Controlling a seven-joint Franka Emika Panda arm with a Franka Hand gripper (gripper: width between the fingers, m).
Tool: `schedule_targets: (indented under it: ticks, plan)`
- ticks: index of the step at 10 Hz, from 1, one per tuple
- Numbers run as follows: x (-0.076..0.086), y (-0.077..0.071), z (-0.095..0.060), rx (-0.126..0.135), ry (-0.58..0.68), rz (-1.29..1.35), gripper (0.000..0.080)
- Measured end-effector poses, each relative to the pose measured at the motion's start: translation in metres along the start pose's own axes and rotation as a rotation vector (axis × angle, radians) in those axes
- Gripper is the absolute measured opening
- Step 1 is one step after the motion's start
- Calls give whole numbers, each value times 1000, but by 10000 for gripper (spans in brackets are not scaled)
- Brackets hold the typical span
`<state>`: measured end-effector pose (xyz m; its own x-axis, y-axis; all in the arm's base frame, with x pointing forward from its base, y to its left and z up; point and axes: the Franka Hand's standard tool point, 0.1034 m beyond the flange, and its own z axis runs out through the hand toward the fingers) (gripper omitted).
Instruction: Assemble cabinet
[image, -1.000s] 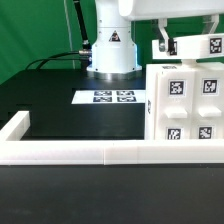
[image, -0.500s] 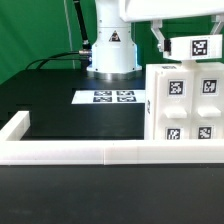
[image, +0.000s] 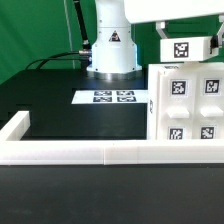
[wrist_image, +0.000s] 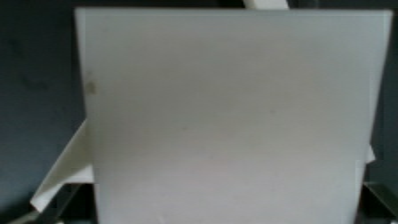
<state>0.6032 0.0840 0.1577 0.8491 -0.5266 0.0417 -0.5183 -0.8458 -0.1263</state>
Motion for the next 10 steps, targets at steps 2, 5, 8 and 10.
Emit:
schedule_targets:
  ticks: [2,5,8,10]
  plan:
    - [-2,-3,0,2,-1,90,561]
    - [-3,-5,0,10,-7,271,561]
    - [-3,-5,1,37,-15,523,561]
    - [-3,-6,1,54,-40,724,561]
